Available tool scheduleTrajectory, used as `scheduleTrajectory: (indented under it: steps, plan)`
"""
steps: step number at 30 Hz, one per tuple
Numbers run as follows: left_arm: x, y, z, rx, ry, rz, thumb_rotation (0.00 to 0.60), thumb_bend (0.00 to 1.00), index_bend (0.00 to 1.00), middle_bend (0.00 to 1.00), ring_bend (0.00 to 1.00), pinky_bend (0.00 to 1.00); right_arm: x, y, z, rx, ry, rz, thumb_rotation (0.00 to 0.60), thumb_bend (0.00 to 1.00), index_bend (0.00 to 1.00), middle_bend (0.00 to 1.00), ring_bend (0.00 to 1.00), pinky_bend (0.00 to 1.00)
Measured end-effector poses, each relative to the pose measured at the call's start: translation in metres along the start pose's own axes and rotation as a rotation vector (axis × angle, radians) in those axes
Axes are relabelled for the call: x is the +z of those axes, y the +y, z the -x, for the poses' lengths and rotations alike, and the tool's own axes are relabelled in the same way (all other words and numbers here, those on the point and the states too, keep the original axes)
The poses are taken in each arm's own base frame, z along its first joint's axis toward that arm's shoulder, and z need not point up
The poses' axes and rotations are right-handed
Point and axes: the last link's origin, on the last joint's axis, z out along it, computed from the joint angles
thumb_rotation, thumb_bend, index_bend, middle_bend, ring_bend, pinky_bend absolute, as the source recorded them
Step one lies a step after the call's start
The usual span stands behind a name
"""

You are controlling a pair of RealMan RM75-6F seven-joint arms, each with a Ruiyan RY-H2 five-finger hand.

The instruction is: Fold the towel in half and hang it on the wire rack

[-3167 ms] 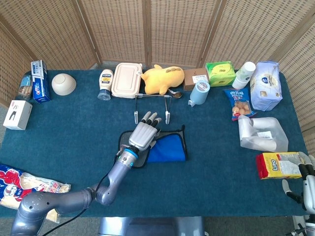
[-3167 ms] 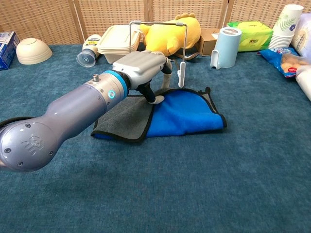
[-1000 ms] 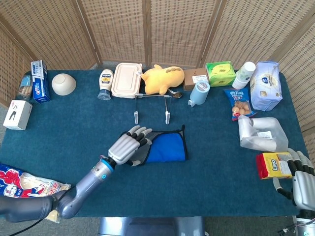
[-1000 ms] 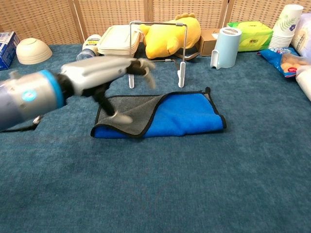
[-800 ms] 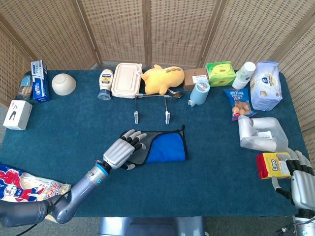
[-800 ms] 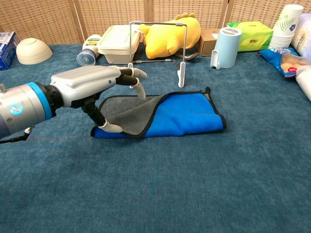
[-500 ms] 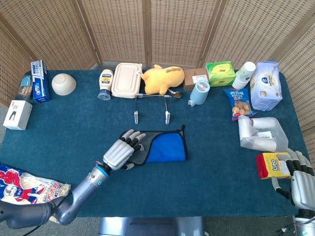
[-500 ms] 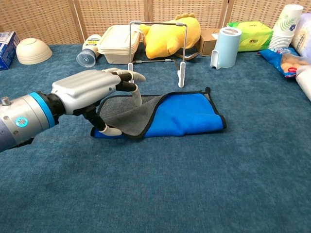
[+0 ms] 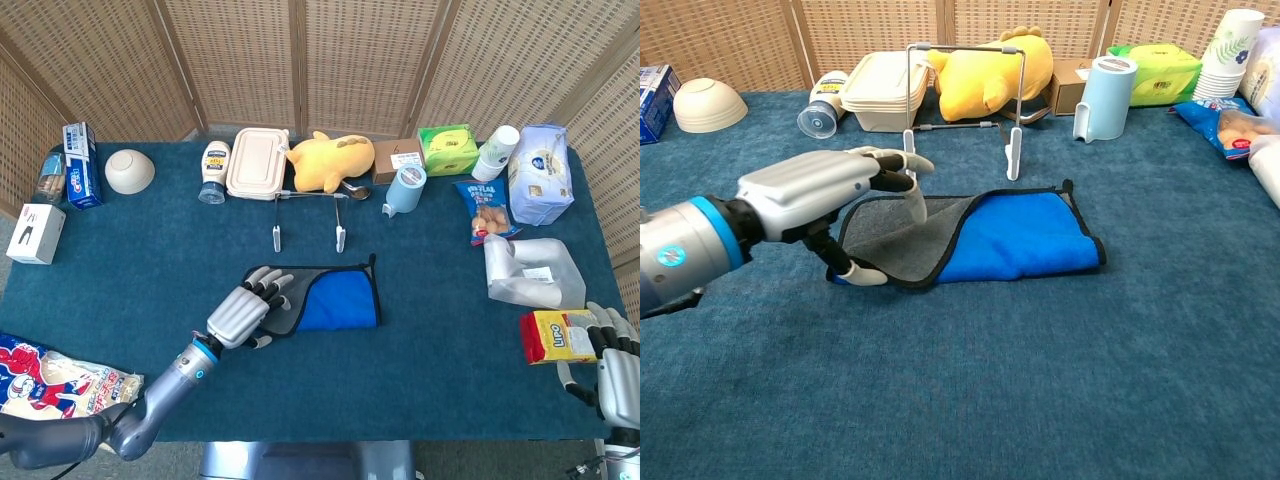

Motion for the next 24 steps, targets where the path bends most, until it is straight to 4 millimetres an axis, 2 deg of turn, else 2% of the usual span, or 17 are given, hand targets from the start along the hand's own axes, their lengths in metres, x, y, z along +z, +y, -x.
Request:
scheduleTrajectory:
  steps: [4, 7, 24]
  plan:
    - [-0.013, -0.002, -0.001, 0.017, -0.003, 0.008, 0.6, 0.28, 0.35, 0.09, 0.0, 0.0, 0.0, -0.001, 0.001, 0.002, -0.003, -0.003, 0.6, 0.35, 0.23, 0.11, 0.0, 0.0]
    - [-0.016, -0.002, 0.003, 0.031, -0.006, 0.004, 0.6, 0.28, 0.35, 0.1, 0.0, 0.0, 0.0, -0.001, 0.001, 0.003, -0.002, -0.004, 0.6, 0.35, 0.23, 0.11, 0.0, 0.0]
    - [0.001, -0.002, 0.02, 0.126, 0.017, -0.019, 0.6, 0.28, 0.37, 0.12, 0.0, 0.0, -0.004, 0.003, -0.004, 0.001, 0.015, 0.017, 0.6, 0.35, 0.23, 0.11, 0.0, 0.0]
